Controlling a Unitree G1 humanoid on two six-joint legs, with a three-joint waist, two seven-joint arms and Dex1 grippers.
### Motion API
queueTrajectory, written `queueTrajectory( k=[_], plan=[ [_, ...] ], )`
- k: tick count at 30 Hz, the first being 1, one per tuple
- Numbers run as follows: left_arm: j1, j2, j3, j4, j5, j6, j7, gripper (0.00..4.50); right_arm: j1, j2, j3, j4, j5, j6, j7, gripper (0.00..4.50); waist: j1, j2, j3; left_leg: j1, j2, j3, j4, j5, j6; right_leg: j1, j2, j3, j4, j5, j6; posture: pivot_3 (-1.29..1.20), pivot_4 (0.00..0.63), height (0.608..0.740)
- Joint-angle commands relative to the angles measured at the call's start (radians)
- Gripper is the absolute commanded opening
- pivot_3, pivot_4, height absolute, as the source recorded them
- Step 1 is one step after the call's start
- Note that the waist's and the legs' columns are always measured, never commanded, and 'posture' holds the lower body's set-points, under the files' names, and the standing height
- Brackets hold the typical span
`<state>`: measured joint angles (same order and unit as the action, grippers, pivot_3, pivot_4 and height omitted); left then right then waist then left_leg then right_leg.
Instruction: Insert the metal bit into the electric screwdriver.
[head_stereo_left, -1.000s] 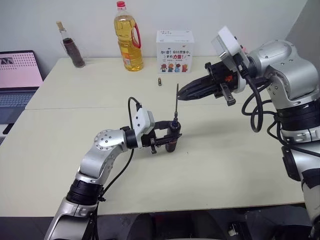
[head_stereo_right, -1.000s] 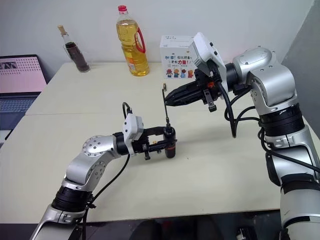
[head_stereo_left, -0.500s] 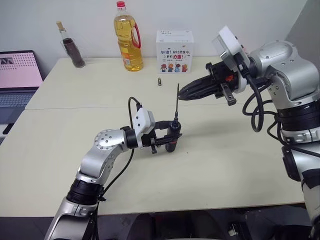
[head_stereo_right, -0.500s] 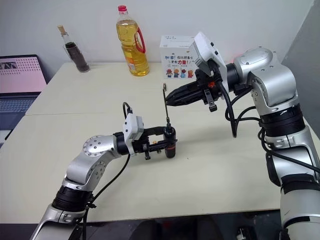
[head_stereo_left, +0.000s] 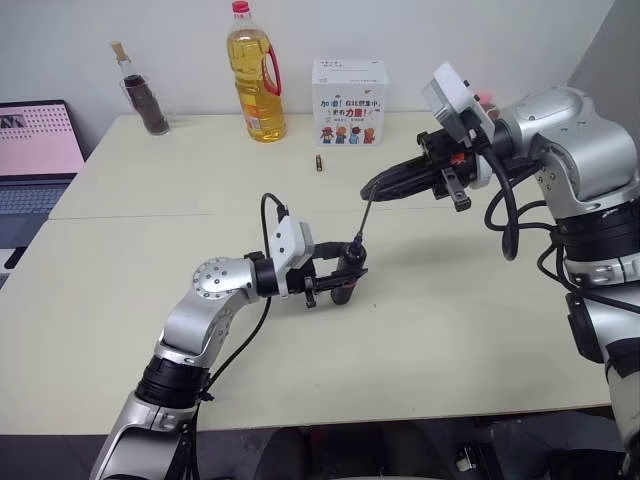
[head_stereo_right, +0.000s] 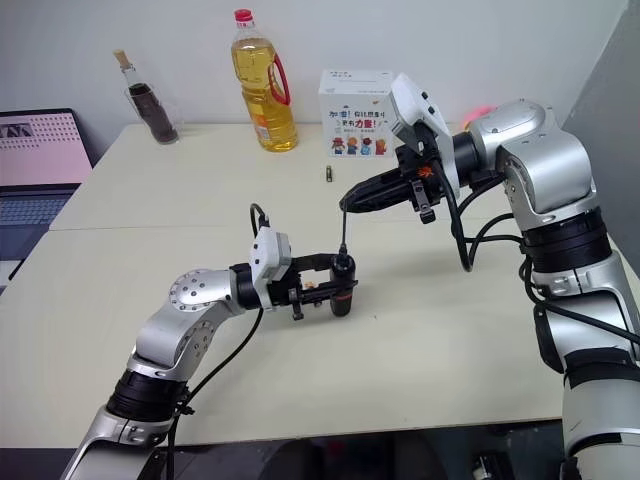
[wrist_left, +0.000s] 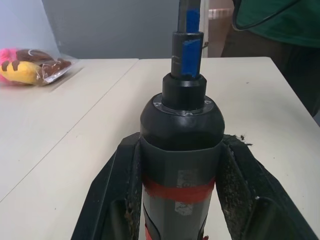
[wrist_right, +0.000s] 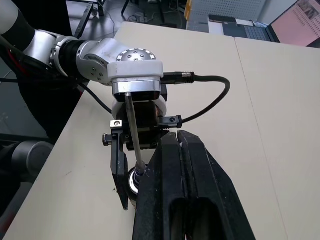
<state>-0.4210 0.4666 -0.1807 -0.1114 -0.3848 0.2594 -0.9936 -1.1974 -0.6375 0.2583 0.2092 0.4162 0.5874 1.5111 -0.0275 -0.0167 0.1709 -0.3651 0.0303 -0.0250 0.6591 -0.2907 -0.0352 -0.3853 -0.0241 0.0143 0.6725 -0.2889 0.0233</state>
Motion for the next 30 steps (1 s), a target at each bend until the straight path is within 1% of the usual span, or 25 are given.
queueTrajectory(
  k=[1, 6, 11, 16, 19, 22, 25, 28, 30],
  plan=[
    [0.056, 0.010, -0.091, 0.074, 0.049, 0.077, -0.028, 1.65, -0.013, -0.010, -0.029, -0.016, 0.001, -0.003, 0.012, 0.02, 0.000, 0.000, 0.000, 0.000, 0.000, 0.000, 0.000, 0.000, 0.000, 0.000, 0.000, 0.000, 0.000, 0.000, 0.000, 0.00, 0.150, 0.740],
    [0.057, 0.009, -0.090, 0.072, 0.046, 0.078, -0.028, 1.65, -0.019, -0.009, -0.033, 0.003, -0.009, -0.019, 0.008, 0.02, 0.000, 0.000, 0.000, 0.000, 0.000, 0.000, 0.000, 0.000, 0.000, 0.000, 0.000, 0.000, 0.000, 0.000, 0.000, 0.00, 0.150, 0.740],
    [0.067, 0.009, -0.078, 0.062, 0.034, 0.071, -0.028, 1.65, -0.048, -0.008, -0.058, 0.079, -0.041, -0.079, -0.024, 0.02, 0.000, 0.000, 0.000, 0.000, 0.000, 0.000, 0.000, 0.000, 0.000, 0.000, 0.000, 0.000, 0.000, 0.000, 0.000, 0.00, 0.150, 0.740],
    [0.068, 0.014, -0.043, 0.056, 0.006, 0.068, -0.033, 1.65, -0.043, -0.040, -0.108, 0.137, -0.074, -0.111, -0.076, 0.02, 0.000, 0.000, 0.000, 0.000, 0.000, 0.000, 0.000, 0.000, 0.000, 0.000, 0.000, 0.000, 0.000, 0.000, 0.000, 0.00, 0.150, 0.740],
    [0.069, 0.005, -0.015, 0.047, -0.027, 0.086, -0.023, 1.65, -0.011, -0.065, -0.146, 0.120, -0.070, -0.094, -0.113, 0.02, 0.000, 0.000, 0.000, -0.001, 0.000, 0.000, 0.000, 0.000, 0.000, -0.001, 0.000, 0.000, 0.000, 0.000, 0.000, 0.00, 0.150, 0.740],
    [0.064, -0.002, 0.002, 0.036, -0.051, 0.089, -0.022, 1.65, 0.044, -0.091, -0.186, 0.067, -0.056, -0.057, -0.151, 0.02, 0.001, 0.000, 0.000, -0.002, 0.000, 0.000, 0.000, 0.000, 0.000, -0.001, 0.000, 0.000, -0.001, 0.000, 0.000, 0.00, 0.150, 0.740],
    [0.040, -0.015, 0.035, 0.023, -0.097, 0.117, -0.014, 1.65, 0.158, -0.113, -0.243, -0.055, -0.024, 0.005, -0.214, 0.02, 0.001, 0.000, 0.000, -0.003, 0.000, 0.000, -0.001, 0.000, 0.000, -0.002, 0.000, 0.000, -0.002, 0.000, 0.000, 0.00, 0.150, 0.740],
    [0.004, -0.017, 0.066, 0.025, -0.130, 0.153, -0.012, 1.65, 0.257, -0.113, -0.287, -0.180, 0.015, 0.072, -0.279, 0.02, 0.002, 0.000, 0.001, -0.006, 0.000, 0.000, -0.001, -0.001, 0.001, -0.004, 0.000, 0.000, -0.002, 0.000, 0.000, 0.00, 0.150, 0.740],
    [-0.013, -0.009, 0.078, 0.018, -0.142, 0.177, -0.017, 1.65, 0.294, -0.106, -0.307, -0.239, 0.039, 0.106, -0.317, 0.02, 0.001, 0.001, 0.002, -0.009, 0.000, -0.001, 0.000, -0.001, 0.001, -0.006, 0.000, -0.001, -0.002, 0.000, 0.000, 0.00, 0.150, 0.740]
  ],
)
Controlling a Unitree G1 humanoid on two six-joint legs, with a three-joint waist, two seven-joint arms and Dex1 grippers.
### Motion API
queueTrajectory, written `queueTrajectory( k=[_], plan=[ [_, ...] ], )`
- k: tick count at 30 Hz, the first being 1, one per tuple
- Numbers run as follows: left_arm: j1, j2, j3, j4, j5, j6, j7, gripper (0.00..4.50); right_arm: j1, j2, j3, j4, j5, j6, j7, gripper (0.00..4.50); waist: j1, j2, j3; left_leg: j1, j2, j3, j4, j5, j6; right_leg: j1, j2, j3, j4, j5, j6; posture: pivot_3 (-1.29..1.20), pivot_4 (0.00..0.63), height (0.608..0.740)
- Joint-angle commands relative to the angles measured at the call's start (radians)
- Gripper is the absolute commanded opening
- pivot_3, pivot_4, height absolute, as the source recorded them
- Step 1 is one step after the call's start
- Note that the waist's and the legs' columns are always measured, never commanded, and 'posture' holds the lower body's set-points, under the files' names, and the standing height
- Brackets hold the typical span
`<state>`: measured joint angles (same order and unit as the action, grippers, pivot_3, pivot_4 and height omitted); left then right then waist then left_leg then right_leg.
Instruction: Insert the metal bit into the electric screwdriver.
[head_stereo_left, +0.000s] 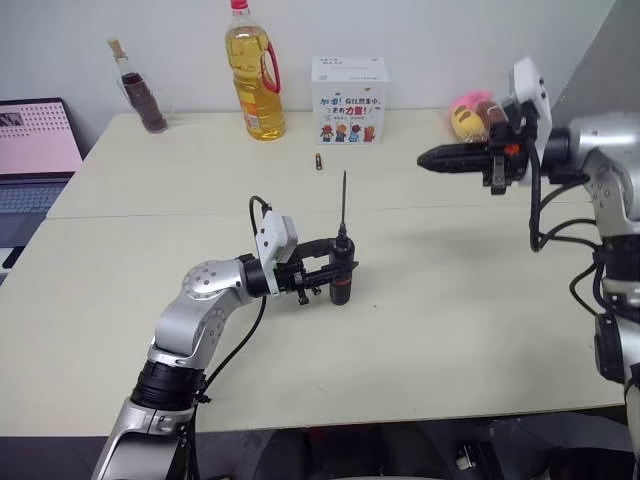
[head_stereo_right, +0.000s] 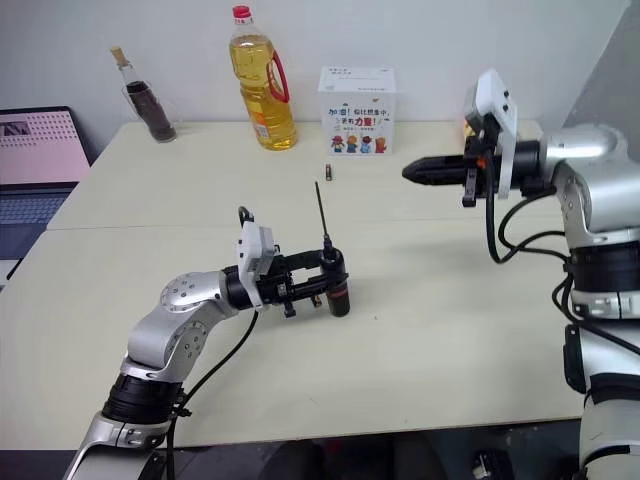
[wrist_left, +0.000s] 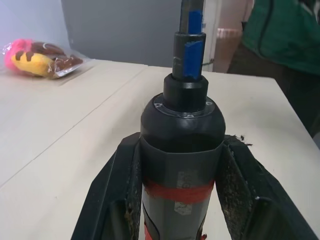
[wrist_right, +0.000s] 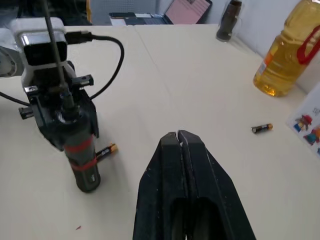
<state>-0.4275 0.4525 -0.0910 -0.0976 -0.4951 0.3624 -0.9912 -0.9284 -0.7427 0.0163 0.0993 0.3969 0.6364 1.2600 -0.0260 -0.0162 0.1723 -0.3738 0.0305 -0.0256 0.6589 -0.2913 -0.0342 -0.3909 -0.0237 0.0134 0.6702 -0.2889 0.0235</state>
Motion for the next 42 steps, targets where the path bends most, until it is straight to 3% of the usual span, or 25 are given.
queueTrajectory(
  k=[1, 10, 15, 18, 21, 25, 34, 36, 39, 42],
  plan=[
    [-0.014, 0.010, -0.006, -0.001, -0.039, 0.089, -0.019, 1.65, 0.035, 0.004, -0.074, -0.149, 0.070, 0.073, -0.088, 0.02, -0.002, 0.001, 0.000, -0.002, 0.000, 0.000, 0.001, 0.000, 0.000, -0.002, 0.000, 0.000, 0.001, 0.000, 0.000, 0.00, 0.150, 0.740],
    [-0.184, 0.120, 0.141, -0.064, -0.193, 0.352, 0.036, 1.65, 0.250, 0.003, -0.097, -0.425, 0.158, 0.186, -0.221, 0.02, 0.000, -0.004, 0.008, -0.016, 0.000, -0.001, 0.004, 0.000, 0.000, -0.016, 0.002, -0.001, 0.005, 0.000, 0.000, 0.00, 0.150, 0.740],
    [-0.366, 0.231, 0.159, 0.062, -0.130, 0.384, 0.029, 1.65, 0.380, 0.071, -0.065, -0.599, 0.191, 0.232, -0.344, 0.02, 0.000, -0.008, 0.013, -0.017, -0.002, -0.001, 0.005, 0.001, -0.001, -0.017, 0.002, -0.002, 0.007, 0.000, 0.000, 0.00, 0.150, 0.740],
    [-0.418, 0.298, 0.109, 0.142, -0.074, 0.358, -0.039, 1.65, 0.397, 0.102, -0.050, -0.671, 0.228, 0.276, -0.398, 0.02, -0.004, -0.005, 0.016, -0.018, -0.002, -0.002, 0.005, 0.001, -0.001, -0.019, 0.005, -0.003, 0.007, 0.000, 0.000, 0.00, 0.150, 0.740],
    [-0.458, 0.390, 0.004, 0.285, 0.073, 0.248, -0.148, 1.65, 0.421, 0.133, -0.015, -0.734, 0.246, 0.310, -0.461, 0.02, -0.006, -0.004, 0.016, -0.018, -0.002, 0.001, 0.005, 0.002, -0.004, -0.020, 0.004, -0.001, 0.008, 0.000, 0.000, 0.00, 0.150, 0.740],
    [-0.481, 0.438, -0.078, 0.431, 0.187, 0.153, -0.230, 1.65, 0.420, 0.165, 0.005, -0.759, 0.268, 0.333, -0.515, 0.02, -0.003, -0.004, 0.016, -0.019, -0.003, 0.000, 0.005, 0.004, -0.006, -0.021, 0.006, -0.002, 0.008, 0.000, 0.000, 0.00, 0.150, 0.740],
    [-0.519, 0.380, -0.221, 0.743, 0.405, -0.041, -0.296, 1.65, 0.441, 0.218, 0.020, -0.775, 0.292, 0.351, -0.623, 0.02, -0.011, -0.003, 0.015, -0.019, -0.003, 0.002, 0.006, 0.002, -0.003, -0.024, 0.006, -0.002, 0.012, 0.000, 0.000, 0.00, 0.150, 0.740],
    [-0.541, 0.346, -0.231, 0.803, 0.440, -0.087, -0.272, 2.36, 0.439, 0.217, 0.023, -0.770, 0.291, 0.349, -0.634, 0.00, -0.017, -0.003, 0.015, -0.017, -0.002, 0.002, 0.005, 0.002, -0.002, -0.024, 0.008, -0.001, 0.012, 0.000, -0.001, 0.00, 0.150, 0.740],
    [-0.565, 0.311, -0.229, 0.872, 0.472, -0.131, -0.261, 2.92, 0.439, 0.212, 0.021, -0.769, 0.296, 0.349, -0.643, 0.00, -0.026, -0.003, 0.015, -0.017, -0.001, 0.001, 0.005, 0.002, -0.002, -0.024, 0.011, 0.000, 0.013, 0.001, -0.001, 0.00, 0.150, 0.740],
    [-0.586, 0.281, -0.221, 0.941, 0.502, -0.175, -0.244, 3.56, 0.448, 0.195, 0.011, -0.771, 0.301, 0.350, -0.648, 0.00, -0.014, -0.004, 0.015, -0.026, -0.001, 0.000, 0.007, 0.002, -0.002, -0.031, 0.010, -0.001, 0.013, 0.001, -0.001, 0.00, 0.150, 0.740]
  ],
)
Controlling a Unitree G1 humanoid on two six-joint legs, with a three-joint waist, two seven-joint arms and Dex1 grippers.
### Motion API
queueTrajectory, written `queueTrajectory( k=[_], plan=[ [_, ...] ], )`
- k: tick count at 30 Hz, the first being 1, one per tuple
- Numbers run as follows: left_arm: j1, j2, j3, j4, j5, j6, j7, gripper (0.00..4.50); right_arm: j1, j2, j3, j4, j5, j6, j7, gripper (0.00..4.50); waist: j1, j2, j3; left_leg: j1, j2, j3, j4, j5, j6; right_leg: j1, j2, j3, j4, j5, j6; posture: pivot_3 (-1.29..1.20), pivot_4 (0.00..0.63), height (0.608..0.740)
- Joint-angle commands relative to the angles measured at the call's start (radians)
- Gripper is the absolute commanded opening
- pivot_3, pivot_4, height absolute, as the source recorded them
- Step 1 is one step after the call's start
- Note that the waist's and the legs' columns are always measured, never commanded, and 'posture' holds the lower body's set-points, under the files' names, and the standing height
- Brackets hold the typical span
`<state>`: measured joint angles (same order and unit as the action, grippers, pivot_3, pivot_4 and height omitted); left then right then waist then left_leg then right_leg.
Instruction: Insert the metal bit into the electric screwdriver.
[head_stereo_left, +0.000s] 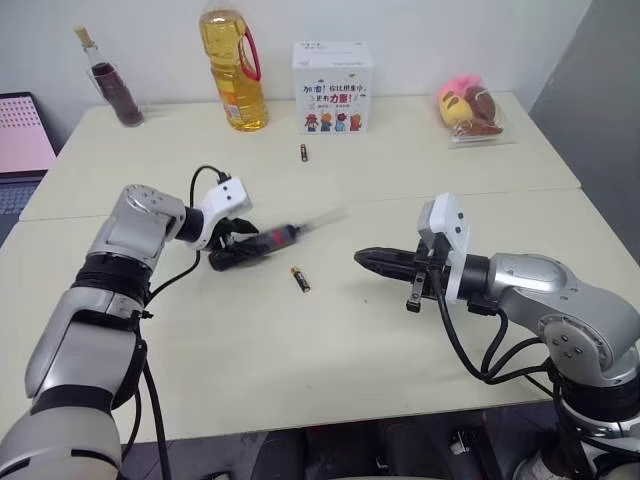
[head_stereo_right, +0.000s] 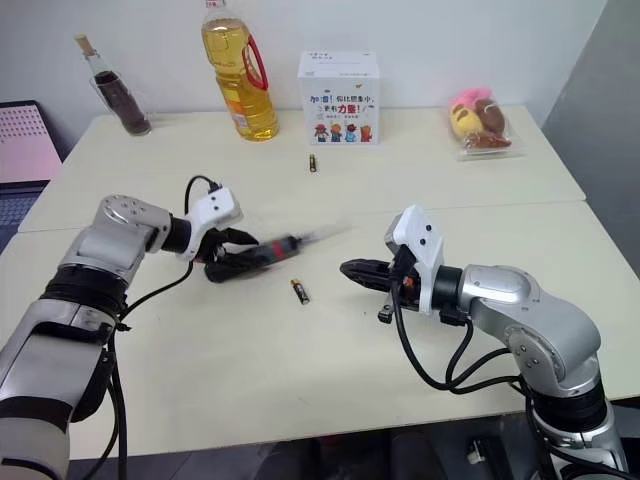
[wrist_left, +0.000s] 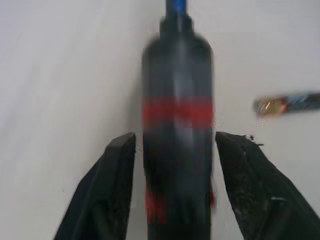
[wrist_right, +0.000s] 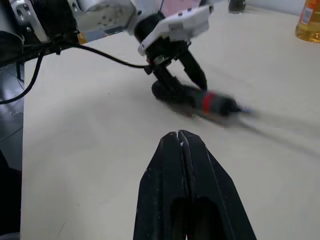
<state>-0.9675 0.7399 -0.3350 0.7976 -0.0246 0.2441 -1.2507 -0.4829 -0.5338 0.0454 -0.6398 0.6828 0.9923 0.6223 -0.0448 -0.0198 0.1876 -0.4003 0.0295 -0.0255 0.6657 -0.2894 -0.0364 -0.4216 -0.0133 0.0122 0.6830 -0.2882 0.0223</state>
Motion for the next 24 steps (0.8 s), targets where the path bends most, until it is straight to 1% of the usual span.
queueTrajectory(
  k=[1, 5, 9, 11, 14, 15, 16, 18, 19, 21, 23, 24],
  plan=[
    [-0.049, -0.008, 0.029, 0.057, 0.036, -0.063, 0.014, 3.71, 0.004, -0.018, -0.020, -0.032, 0.016, -0.008, -0.010, 0.00, 0.010, 0.000, 0.000, -0.001, 0.000, 0.000, 0.000, 0.000, 0.000, 0.000, -0.001, 0.000, -0.001, 0.000, 0.000, 0.00, 0.150, 0.740],
    [-0.061, -0.010, 0.061, 0.075, 0.034, -0.075, 0.003, 4.48, 0.004, -0.029, -0.017, -0.024, 0.018, -0.016, -0.012, 0.00, 0.015, 0.000, 0.000, -0.001, -0.002, 0.002, 0.001, 0.000, 0.000, 0.000, -0.006, -0.001, -0.001, 0.000, 0.000, 0.00, 0.150, 0.740],
    [-0.080, 0.024, 0.116, 0.041, 0.006, -0.034, -0.037, 4.49, -0.009, -0.057, -0.021, -0.004, 0.020, -0.027, 0.016, 0.00, 0.015, 0.000, 0.000, -0.001, -0.003, 0.002, 0.003, 0.000, 0.000, 0.001, -0.006, -0.002, -0.001, 0.000, 0.001, 0.00, 0.150, 0.740],
    [-0.102, 0.064, 0.159, 0.007, -0.027, 0.003, -0.074, 4.49, -0.037, -0.090, -0.030, 0.035, 0.018, -0.038, 0.056, 0.00, 0.014, -0.001, 0.000, -0.001, -0.003, 0.001, 0.004, 0.000, 0.000, 0.001, -0.006, -0.002, 0.000, 0.000, 0.001, 0.00, 0.150, 0.740],
    [-0.104, 0.155, 0.250, -0.098, -0.108, 0.039, -0.164, 4.49, -0.082, -0.172, -0.060, 0.123, 0.018, -0.059, 0.152, 0.00, 0.011, -0.001, 0.000, -0.001, -0.002, 0.001, 0.004, 0.000, 0.000, 0.001, -0.005, -0.003, 0.000, 0.000, 0.001, 0.00, 0.150, 0.740],
    [-0.084, 0.187, 0.270, -0.140, -0.117, 0.058, -0.165, 4.49, -0.089, -0.199, -0.072, 0.147, 0.022, -0.063, 0.181, 0.00, 0.009, -0.001, 0.000, -0.001, -0.002, 0.001, 0.004, 0.000, 0.000, 0.001, -0.004, -0.002, 0.000, 0.000, 0.001, 0.00, 0.150, 0.740],
    [-0.019, 0.213, 0.303, -0.212, -0.123, 0.015, -0.142, 4.49, -0.087, -0.232, -0.084, 0.172, 0.022, -0.073, 0.218, 0.00, 0.009, -0.001, 0.000, -0.001, -0.002, 0.001, 0.003, 0.000, 0.000, 0.001, -0.004, -0.002, 0.000, 0.000, 0.001, 0.00, 0.150, 0.740],
    [0.061, 0.238, 0.338, -0.300, -0.125, -0.031, -0.107, 4.49, -0.083, -0.269, -0.093, 0.201, 0.021, -0.090, 0.260, 0.00, 0.010, 0.001, -0.001, 0.000, -0.002, 0.002, 0.002, 0.000, 0.000, 0.001, -0.005, -0.002, -0.001, 0.000, 0.001, 0.00, 0.150, 0.740],
    [0.111, 0.258, 0.365, -0.357, -0.150, 0.017, -0.114, 4.49, -0.083, -0.287, -0.097, 0.225, 0.016, -0.100, 0.279, 0.00, 0.010, 0.002, -0.001, 0.002, 0.000, 0.003, 0.000, 0.000, 0.000, 0.001, -0.006, 0.000, -0.001, 0.000, 0.001, 0.00, 0.150, 0.740],
    [0.218, 0.314, 0.397, -0.460, -0.220, 0.122, -0.201, 4.49, -0.077, -0.317, -0.099, 0.263, -0.002, -0.125, 0.314, 0.00, 0.012, 0.002, -0.002, 0.002, 0.000, 0.002, 0.001, 0.000, 0.000, 0.001, -0.007, 0.002, -0.001, 0.000, 0.001, 0.00, 0.150, 0.740],
    [0.309, 0.346, 0.418, -0.536, -0.239, 0.178, -0.194, 4.49, -0.064, -0.339, -0.095, 0.290, -0.018, -0.151, 0.339, 0.00, 0.012, 0.002, -0.002, 0.001, 0.000, 0.003, 0.002, 0.000, 0.000, 0.001, -0.007, 0.002, 0.001, 0.000, 0.001, 0.00, 0.150, 0.740],
    [0.359, 0.349, 0.443, -0.566, -0.240, 0.192, -0.155, 4.49, -0.052, -0.349, -0.091, 0.310, -0.034, -0.170, 0.347, 0.00, 0.012, 0.002, -0.002, 0.001, 0.000, 0.002, 0.003, 0.000, 0.000, 0.001, -0.007, 0.002, 0.001, 0.000, 0.001, 0.00, 0.150, 0.740]
  ],
)
